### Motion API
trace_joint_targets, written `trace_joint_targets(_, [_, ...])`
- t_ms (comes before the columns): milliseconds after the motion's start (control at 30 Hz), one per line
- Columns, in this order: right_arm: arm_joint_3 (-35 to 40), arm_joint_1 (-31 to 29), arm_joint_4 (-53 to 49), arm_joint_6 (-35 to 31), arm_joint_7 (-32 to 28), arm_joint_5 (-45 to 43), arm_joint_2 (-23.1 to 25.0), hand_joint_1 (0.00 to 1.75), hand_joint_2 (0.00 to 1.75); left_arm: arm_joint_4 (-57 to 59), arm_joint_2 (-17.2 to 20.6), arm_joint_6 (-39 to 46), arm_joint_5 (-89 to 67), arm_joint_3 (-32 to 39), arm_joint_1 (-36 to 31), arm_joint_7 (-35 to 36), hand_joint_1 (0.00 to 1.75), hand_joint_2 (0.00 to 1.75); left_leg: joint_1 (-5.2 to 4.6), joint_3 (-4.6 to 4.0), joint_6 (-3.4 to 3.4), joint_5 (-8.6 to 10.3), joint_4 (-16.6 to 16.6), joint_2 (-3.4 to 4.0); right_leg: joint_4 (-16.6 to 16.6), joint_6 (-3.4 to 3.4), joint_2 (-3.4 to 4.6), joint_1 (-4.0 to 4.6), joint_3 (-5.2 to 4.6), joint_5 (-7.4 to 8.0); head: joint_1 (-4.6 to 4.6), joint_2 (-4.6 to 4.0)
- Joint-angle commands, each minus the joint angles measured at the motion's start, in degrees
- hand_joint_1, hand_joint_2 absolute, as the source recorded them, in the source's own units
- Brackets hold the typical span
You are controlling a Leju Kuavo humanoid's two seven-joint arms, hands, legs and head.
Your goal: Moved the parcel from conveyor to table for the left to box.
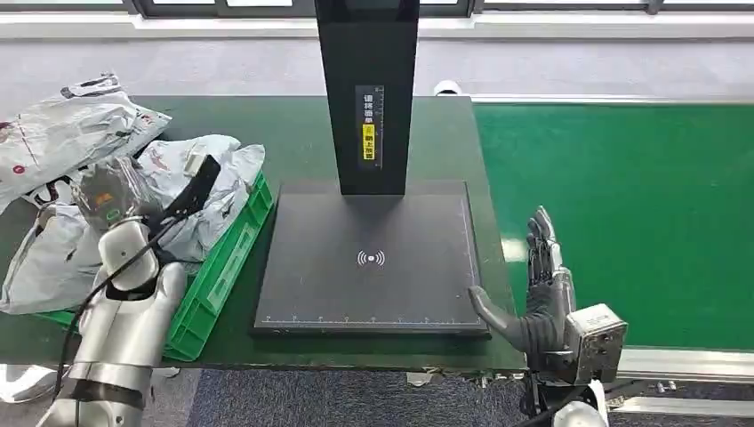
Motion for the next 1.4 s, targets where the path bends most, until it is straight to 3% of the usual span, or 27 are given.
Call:
trace_joint_targets(33, [-4.21,-1.72,2.12,0.36,0.22,-0.04,-0.2,0.0,1.75,-5.05,-0.08,-5.25,-2.77,3.41,5.56,-0.06,1.75,1.75,0.04,0.35,0.01,-0.05,-0.2,0.01,-0.2,-0.05,-0.04,0.05,0.35,-0.05,0.0,0.0])
trace_joint_targets(267, [-4.84,-3.81,3.98,0.44,0.23,-0.03,-0.12,0.0,1.75,-4.11,-2.17,-11.08,-2.77,3.11,5.83,-2.92,1.75,1.75,0.08,0.3,0.02,0.01,-0.2,0.01,-0.28,-0.06,-0.06,0.11,0.33,0.03,0.0,0.0])
trace_joint_targets(367, [-5.12,-4.78,5.01,0.44,0.25,-0.01,0.06,0.0,1.75,-6.97,-0.86,-13.58,-2.77,1.41,7.8,2.98,1.75,1.75,0.05,0.23,0.02,0.0,-0.15,-0.03,-0.2,-0.04,-0.1,0.09,0.25,-0.01,0.0,0.0])
trace_joint_targets(467, [-4.99,-5.23,5.48,0.4,0.3,0.08,0.11,0.0,1.75,-7.84,-0.27,-13.81,-2.77,2.04,8.4,4.23,1.75,1.75,0.04,0.15,0.0,-0.04,-0.08,0.09,-0.11,-0.05,0.0,0.07,0.14,-0.01,0.0,0.0])
trace_joint_targets(500, [-4.77,-5.49,5.89,0.51,0.25,0.03,0.01,0.0,1.75,-7.55,-1.0,-12.74,-2.77,4.23,8.1,4.26,1.19,1.75,0.05,0.22,0.01,-0.04,-0.12,0.09,-0.15,-0.06,0.0,0.08,0.2,-0.01,0.0,0.0])
trace_joint_targets(533, [-4.57,-5.88,6.42,0.56,0.25,0.03,0.0,0.0,1.75,-6.72,-0.08,-11.48,-2.77,4.63,7.76,6.41,0.0,1.75,0.06,0.19,0.01,-0.03,-0.1,0.08,-0.15,-0.06,-0.01,0.08,0.18,-0.01,0.0,0.0])
trace_joint_targets(567, [-4.39,-6.5,7.16,0.53,0.27,-0.06,0.09,0.0,1.75,-4.75,-1.31,-10.63,-2.77,8.33,6.64,4.54,0.0,0.0,0.07,0.32,0.0,-0.03,-0.2,0.12,-0.24,-0.08,0.02,0.1,0.29,0.01,0.0,0.0])
trace_joint_targets(767, [-4.29,-6.78,7.41,0.41,0.31,-0.06,0.12,0.0,1.75,-3.24,-1.07,-10.68,-2.77,9.23,5.96,4.86,0.0,0.0,0.06,0.25,-0.01,0.01,-0.17,0.03,-0.2,-0.09,-0.07,0.09,0.26,0.0,0.0,0.0])
trace_joint_targets(1100, [-5.3,-8.33,6.88,-0.37,1.72,0.36,1.71,0.0,1.75,14.6,-0.61,-6.34,-2.77,13.05,-3.55,3.87,0.0,0.0,0.05,0.15,-0.04,0.07,-0.1,-0.13,-0.1,-0.1,-0.23,0.08,0.18,-0.02,0.0,0.0])
trace_joint_targets(1167, [-5.36,-8.08,6.74,-0.39,1.74,0.38,1.74,0.0,1.75,14.49,-0.79,-5.75,-2.77,13.25,-3.56,4.15,0.0,0.0,0.07,0.18,-0.04,0.07,-0.13,-0.16,-0.15,-0.1,-0.26,0.1,0.24,-0.02,0.0,0.0])
trace_joint_targets(1233, [-5.27,-7.27,6.11,-0.38,1.83,0.47,1.74,0.0,1.75,11.24,-3.03,2.0,-2.77,16.23,-3.12,1.34,0.0,0.0,0.08,0.2,-0.04,0.04,-0.11,-0.12,-0.15,-0.1,-0.23,0.11,0.25,-0.03,0.0,0.0])
trace_joint_targets(1400, [-5.15,-6.77,5.76,-0.31,1.82,0.46,1.7,0.0,1.75,9.02,-3.51,2.32,-2.77,16.42,-2.77,0.8,0.0,0.0,0.07,0.12,-0.03,0.02,-0.04,-0.15,-0.07,-0.08,-0.23,0.09,0.15,-0.06,0.0,0.0])
